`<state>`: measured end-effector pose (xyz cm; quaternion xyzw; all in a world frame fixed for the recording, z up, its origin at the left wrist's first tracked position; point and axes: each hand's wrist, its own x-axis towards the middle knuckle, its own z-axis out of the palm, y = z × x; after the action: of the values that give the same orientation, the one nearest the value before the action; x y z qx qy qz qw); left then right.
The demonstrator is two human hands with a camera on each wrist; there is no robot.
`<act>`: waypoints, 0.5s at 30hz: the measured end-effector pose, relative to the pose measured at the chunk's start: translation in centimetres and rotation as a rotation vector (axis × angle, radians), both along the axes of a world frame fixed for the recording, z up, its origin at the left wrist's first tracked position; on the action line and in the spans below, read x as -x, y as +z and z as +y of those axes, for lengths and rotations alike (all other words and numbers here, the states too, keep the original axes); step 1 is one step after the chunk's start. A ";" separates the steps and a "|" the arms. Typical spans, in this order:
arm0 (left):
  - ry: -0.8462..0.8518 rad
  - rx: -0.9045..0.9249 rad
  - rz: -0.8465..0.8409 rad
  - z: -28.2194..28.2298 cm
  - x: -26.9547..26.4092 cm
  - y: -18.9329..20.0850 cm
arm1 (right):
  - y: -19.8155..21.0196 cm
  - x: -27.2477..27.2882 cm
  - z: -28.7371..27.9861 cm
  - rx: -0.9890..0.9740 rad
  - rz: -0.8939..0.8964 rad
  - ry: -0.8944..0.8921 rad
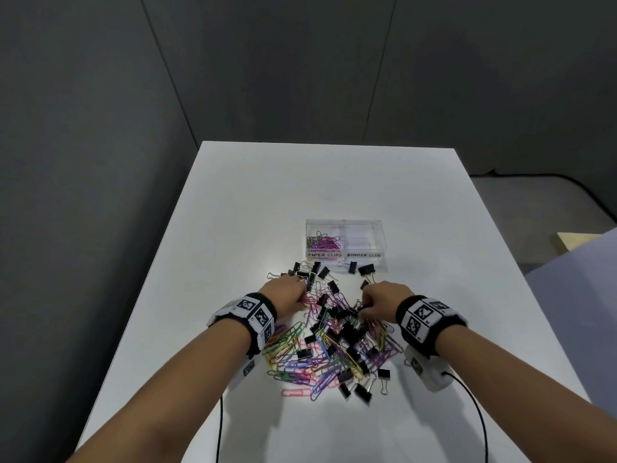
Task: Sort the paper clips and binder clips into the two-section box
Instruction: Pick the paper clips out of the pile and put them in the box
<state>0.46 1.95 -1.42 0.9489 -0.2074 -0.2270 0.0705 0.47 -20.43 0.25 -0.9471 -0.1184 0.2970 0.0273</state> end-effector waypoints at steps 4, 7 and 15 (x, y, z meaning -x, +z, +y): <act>0.032 0.041 0.032 -0.1 -0.1 -0.1 | 0.2 -0.4 -0.3 -0.188 0.022 -0.109; 0.058 0.044 0.056 -0.1 0.0 0.1 | 0.2 -0.6 -0.5 -0.307 -0.003 -0.175; 0.110 0.045 0.138 0.8 0.4 0.0 | -0.5 0.3 -2.0 -0.417 -0.041 -0.434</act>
<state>0.03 2.72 -1.40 0.9391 -0.1547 -0.2831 0.1185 0.14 -22.43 -0.22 -0.9301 0.0281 0.2343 0.2816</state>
